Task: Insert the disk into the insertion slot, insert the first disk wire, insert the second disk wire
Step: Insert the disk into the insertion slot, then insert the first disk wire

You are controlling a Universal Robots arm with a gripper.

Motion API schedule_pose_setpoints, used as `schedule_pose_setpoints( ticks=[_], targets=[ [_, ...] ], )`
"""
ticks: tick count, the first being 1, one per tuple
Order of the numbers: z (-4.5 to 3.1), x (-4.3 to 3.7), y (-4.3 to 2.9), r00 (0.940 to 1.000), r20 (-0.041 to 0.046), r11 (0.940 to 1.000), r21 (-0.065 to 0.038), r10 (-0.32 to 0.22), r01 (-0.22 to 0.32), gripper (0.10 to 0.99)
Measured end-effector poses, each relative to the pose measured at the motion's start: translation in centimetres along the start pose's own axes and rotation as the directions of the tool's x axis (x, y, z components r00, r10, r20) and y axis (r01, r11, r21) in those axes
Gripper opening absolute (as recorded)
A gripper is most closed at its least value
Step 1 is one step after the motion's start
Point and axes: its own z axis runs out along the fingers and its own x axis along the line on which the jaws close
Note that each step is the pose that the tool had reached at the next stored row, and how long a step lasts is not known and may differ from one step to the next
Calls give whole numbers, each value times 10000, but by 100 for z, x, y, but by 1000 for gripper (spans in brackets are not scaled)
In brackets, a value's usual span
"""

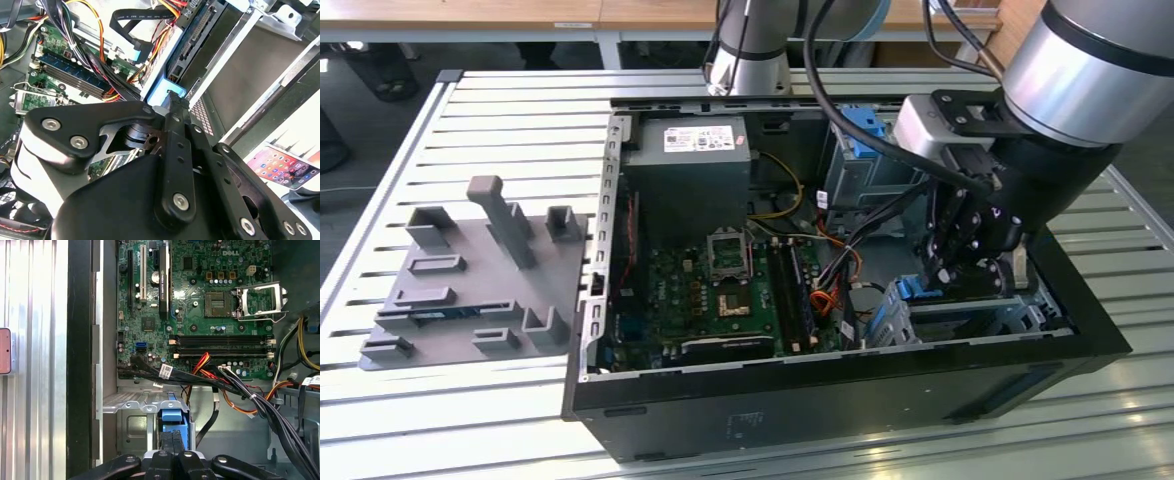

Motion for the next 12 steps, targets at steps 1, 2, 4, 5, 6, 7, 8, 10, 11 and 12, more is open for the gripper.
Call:
schedule_pose_setpoints(
  ticks=[1,2,4,5,6,7,8,10,11,12],
  targets=[
    [-2,0,0,10000,0,10000,0,0,0,106],
    [-4,0,0,10000,0,10000,0,0,0,106],
    [-9,0,0,10000,-1,10000,0,0,0,106],
    [-10,0,0,10000,0,10000,0,0,0,106],
    [-11,0,1,10000,0,10000,0,0,0,106],
    [-14,0,1,10000,-1,10000,0,0,0,106],
    [-18,1,1,10000,-3,10000,0,0,0,106],
    [-22,0,1,10000,0,10000,-1,0,0,106],
    [-23,0,1,10000,2,10000,0,0,0,106],
    [-26,0,1,10000,1,10000,0,0,0,106]
  ],
)
